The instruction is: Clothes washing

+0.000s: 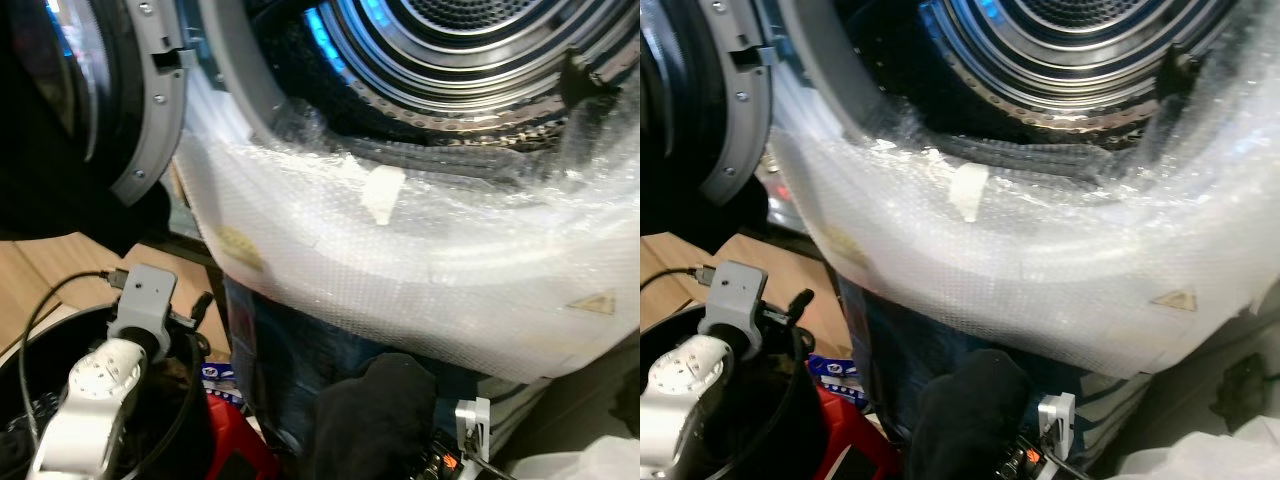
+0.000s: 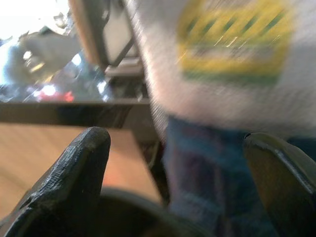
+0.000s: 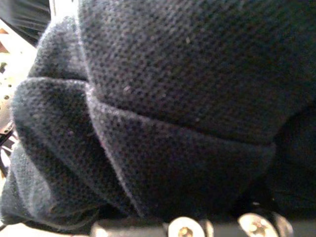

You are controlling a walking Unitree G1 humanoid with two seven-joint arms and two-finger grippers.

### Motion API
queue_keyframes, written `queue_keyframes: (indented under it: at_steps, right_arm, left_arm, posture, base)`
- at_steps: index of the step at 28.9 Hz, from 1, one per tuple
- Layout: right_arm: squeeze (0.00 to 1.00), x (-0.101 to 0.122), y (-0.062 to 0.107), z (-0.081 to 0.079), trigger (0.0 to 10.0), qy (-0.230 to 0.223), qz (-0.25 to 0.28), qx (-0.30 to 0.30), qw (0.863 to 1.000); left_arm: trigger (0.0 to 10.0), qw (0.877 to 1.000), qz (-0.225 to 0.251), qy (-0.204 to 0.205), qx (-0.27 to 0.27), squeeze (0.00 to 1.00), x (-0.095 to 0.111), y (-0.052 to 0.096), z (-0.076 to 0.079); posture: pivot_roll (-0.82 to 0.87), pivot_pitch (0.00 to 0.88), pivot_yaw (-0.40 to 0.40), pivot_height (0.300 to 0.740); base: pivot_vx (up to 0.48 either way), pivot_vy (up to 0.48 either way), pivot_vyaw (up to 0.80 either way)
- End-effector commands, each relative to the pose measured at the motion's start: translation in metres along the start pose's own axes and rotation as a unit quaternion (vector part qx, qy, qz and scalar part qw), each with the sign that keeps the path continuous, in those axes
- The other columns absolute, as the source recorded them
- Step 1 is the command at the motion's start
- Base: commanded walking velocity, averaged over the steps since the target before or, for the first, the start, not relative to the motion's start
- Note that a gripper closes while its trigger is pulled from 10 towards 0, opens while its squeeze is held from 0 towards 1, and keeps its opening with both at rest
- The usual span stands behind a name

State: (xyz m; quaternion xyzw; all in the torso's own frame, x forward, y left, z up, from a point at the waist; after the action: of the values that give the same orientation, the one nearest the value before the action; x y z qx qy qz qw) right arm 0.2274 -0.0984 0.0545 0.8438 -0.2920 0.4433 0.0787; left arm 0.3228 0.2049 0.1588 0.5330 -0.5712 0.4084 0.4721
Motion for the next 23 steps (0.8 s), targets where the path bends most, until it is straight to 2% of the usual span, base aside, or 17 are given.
queue_keyframes:
  at_steps: [1,3,8,9,14,15,18,20,22,23]
  right_arm:
    - [0.0,0.007,0.0,-0.005,0.0,0.008,0.009,0.01,1.0]
    - [0.0,0.009,-0.001,-0.006,0.0,0.011,0.013,0.01,1.0]
    - [0.0,0.012,-0.004,-0.012,0.0,0.014,0.01,0.023,1.0]
    - [0.0,0.016,-0.006,-0.016,0.0,0.022,0.013,0.028,0.999]
    - [0.0,0.026,-0.008,-0.024,0.0,0.042,0.009,0.035,0.998]
    - [0.0,0.038,-0.008,-0.035,0.0,0.058,0.009,0.051,0.997]
    - [0.0,0.047,-0.008,-0.041,0.0,0.077,0.005,0.059,0.995]
    - [0.0,0.054,-0.008,-0.044,0.0,0.09,0.01,0.062,0.994]
    - [0.0,0.075,-0.012,-0.049,0.0,0.118,0.033,0.067,0.99]
    - [0.0,0.075,-0.012,-0.049,0.0,0.118,0.033,0.067,0.99]
  left_arm:
    - [10.0,1.0,0.016,-0.008,0.011,0.0,0.003,0.007,-0.002]
    - [10.0,0.999,0.009,0.006,0.045,0.0,-0.008,0.018,-0.01]
    - [10.0,0.991,-0.038,-0.028,0.123,0.0,-0.044,0.035,-0.032]
    - [10.0,0.987,-0.054,-0.022,0.152,0.0,-0.053,0.04,-0.04]
    - [10.0,0.98,-0.055,-0.013,0.191,0.0,-0.057,0.047,-0.051]
    - [10.0,0.974,-0.041,-0.005,0.224,0.0,-0.055,0.052,-0.061]
    - [10.0,0.972,-0.018,0.002,0.235,0.0,-0.047,0.054,-0.065]
    - [10.0,0.971,-0.008,-0.009,0.239,0.0,-0.043,0.055,-0.065]
    - [10.0,0.966,-0.005,-0.03,0.255,0.0,-0.043,0.058,-0.066]
    - [10.0,0.966,-0.005,-0.03,0.255,0.0,-0.043,0.058,-0.066]
  posture:
    - [0.0,0.102,0.028,0.74]
    - [0.01,0.101,0.025,0.74]
    - [0.01,0.097,0.026,0.74]
    - [0.01,0.094,0.025,0.74]
    - [0.01,0.09,0.019,0.74]
    - [0.0,0.082,0.018,0.74]
    - [-0.01,0.079,0.019,0.74]
    - [-0.01,0.069,0.016,0.74]
    - [-0.01,0.062,0.016,0.74]
    - [-0.01,0.062,0.016,0.74]
  base:
    - [0.0,0.0,0.0]
    - [0.0,0.0,0.0]
    - [0.0,0.0,0.0]
    - [0.0,0.0,0.0]
    - [0.0,0.0,0.0]
    - [0.0,0.0,0.0]
    - [0.0,0.0,0.0]
    - [0.0,0.0,0.0]
    - [0.0,0.0,0.0]
    - [0.0,0.0,0.0]
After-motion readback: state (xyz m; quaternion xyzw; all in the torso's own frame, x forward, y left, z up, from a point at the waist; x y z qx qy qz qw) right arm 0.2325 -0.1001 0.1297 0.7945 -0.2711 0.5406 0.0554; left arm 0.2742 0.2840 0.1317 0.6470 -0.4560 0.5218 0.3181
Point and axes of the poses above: a point about 5 cm out from each wrist's last joint towards the gripper, its own y axis pointing back from the gripper into the wrist, its own x axis along the axis of the wrist's last joint, z = x × y, the point moved 4 cm from there along -y, pointing out of the wrist towards the gripper
